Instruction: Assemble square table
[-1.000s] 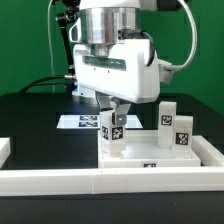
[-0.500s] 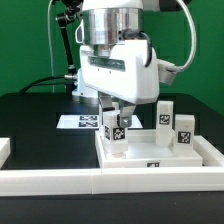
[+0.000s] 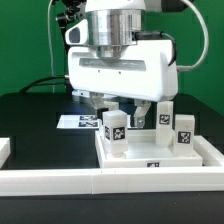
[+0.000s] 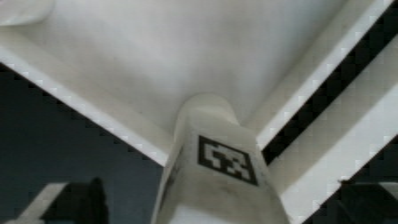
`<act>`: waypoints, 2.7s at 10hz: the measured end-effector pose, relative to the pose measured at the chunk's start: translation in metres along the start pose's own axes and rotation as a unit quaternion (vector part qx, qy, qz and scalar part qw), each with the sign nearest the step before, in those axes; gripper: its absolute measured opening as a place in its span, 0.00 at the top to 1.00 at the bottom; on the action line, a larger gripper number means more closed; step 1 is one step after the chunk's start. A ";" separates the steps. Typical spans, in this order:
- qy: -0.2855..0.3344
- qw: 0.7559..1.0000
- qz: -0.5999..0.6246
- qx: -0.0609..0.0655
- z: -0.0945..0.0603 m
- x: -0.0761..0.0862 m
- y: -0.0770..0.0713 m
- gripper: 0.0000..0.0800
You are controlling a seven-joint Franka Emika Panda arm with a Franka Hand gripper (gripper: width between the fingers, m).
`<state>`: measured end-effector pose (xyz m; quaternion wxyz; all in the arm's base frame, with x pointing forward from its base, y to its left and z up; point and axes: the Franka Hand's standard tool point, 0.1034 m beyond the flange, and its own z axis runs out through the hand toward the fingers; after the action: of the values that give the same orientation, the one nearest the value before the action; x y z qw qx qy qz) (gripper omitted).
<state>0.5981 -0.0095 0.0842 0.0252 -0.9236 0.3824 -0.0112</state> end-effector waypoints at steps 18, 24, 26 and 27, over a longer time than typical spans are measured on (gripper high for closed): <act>0.005 0.918 -0.397 0.001 -0.002 0.004 0.001 0.64; 0.013 0.997 -0.079 0.006 0.000 0.005 -0.002 0.64; 0.013 1.000 0.028 0.007 0.000 0.005 -0.004 0.64; 0.015 0.996 0.085 0.010 0.000 0.005 -0.005 0.64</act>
Offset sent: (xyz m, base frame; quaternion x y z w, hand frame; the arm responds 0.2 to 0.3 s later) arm 0.0000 0.0000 0.0000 0.0000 0.0000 -0.1938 0.9810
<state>0.6051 -0.0092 0.0841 0.0294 -0.8873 0.4595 -0.0262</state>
